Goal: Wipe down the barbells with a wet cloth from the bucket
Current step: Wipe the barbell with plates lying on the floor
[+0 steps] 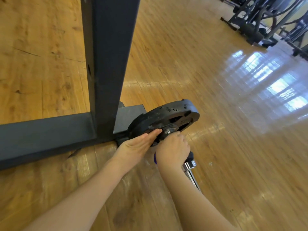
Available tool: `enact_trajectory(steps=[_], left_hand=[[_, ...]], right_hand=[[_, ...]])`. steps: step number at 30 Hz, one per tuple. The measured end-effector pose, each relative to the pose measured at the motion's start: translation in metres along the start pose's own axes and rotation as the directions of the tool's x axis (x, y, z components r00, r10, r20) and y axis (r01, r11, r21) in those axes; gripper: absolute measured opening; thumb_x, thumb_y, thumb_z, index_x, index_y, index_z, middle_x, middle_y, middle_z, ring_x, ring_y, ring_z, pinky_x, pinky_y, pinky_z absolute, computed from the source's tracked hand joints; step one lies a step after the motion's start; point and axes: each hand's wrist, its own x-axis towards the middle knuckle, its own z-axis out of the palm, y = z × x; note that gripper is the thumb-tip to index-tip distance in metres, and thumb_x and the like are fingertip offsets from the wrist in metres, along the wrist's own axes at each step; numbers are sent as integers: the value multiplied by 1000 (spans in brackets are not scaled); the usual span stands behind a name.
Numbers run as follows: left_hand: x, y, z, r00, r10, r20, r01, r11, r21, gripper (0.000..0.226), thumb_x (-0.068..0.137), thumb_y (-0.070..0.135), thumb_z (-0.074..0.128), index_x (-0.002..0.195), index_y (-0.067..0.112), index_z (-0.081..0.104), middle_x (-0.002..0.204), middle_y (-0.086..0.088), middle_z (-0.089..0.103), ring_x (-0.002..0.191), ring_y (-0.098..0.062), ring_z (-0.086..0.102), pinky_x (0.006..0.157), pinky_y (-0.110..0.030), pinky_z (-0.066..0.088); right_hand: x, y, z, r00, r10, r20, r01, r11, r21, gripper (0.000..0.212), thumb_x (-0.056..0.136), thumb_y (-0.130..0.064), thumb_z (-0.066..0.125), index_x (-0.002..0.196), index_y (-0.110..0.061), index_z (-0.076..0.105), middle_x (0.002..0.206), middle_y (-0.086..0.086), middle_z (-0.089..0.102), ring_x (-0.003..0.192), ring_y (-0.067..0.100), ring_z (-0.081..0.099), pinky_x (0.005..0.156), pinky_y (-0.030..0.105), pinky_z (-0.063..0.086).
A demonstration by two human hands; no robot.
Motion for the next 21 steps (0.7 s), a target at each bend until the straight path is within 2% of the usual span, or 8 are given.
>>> enact_trajectory(steps=[4,6,9,12,14,16,18,21], left_hand=[[-3,4,6,997,-47,-55,48,999,19,64,87,11,13,143,-8,-12,155,-8,-7,140,-28,-14,108,-55,-23],[-2,9,10,996,-58,-62,59,998,7,68,88,17,20,142,-10,-12,157,-10,-7,142,-30,-17,108,-56,-23],[-3,9,13,998,-39,-40,39,999,-10,71,89,20,28,143,-8,-8,155,-18,-9,138,-43,-22,107,-59,-24],[-6,6,12,998,-19,-52,17,999,-33,69,88,17,27,144,-8,-7,154,-22,-11,138,-42,-22,107,-58,-24],[-7,5,8,999,-19,-41,18,999,-44,67,87,13,23,143,-8,-8,156,-20,-7,139,-39,-20,107,-58,-24],[-6,3,5,1000,-1,-21,1,999,-35,67,86,10,20,141,-11,-11,154,-25,-10,137,-40,-19,105,-60,-26],[-3,0,4,1000,6,-2,-6,1000,-15,65,86,7,17,139,-14,-15,147,-34,-21,135,-42,-20,101,-63,-28],[-4,0,5,1000,-12,-12,12,1000,6,64,87,7,17,141,-10,-12,147,-33,-22,137,-39,-17,104,-61,-26]], right_hand=[[0,-15,3,998,-2,-57,1,1000,-22,46,100,-14,33,141,4,27,132,15,47,122,30,43,102,37,32],[-3,-1,4,997,-77,-24,77,996,-35,50,98,-11,39,143,5,24,134,16,46,122,30,45,101,37,34],[-16,26,7,984,-157,-78,151,986,-75,65,65,-8,80,123,8,55,104,19,66,90,31,65,76,37,52],[-27,45,16,978,-192,-77,188,981,-53,70,39,-5,89,104,9,67,88,21,70,71,32,68,61,37,57],[-28,43,8,981,-190,-29,190,982,-20,66,55,-8,83,115,9,61,98,20,69,80,31,68,68,38,57],[-19,29,-3,988,-150,48,151,988,-27,55,84,-13,60,134,5,45,118,15,61,103,28,61,86,36,50],[-1,12,-7,993,-104,56,104,995,3,38,93,-18,47,127,-1,48,115,10,60,103,24,58,85,32,46],[12,-3,-11,991,-133,8,133,991,20,25,92,-23,48,109,-6,55,104,8,61,95,25,59,80,33,47]])
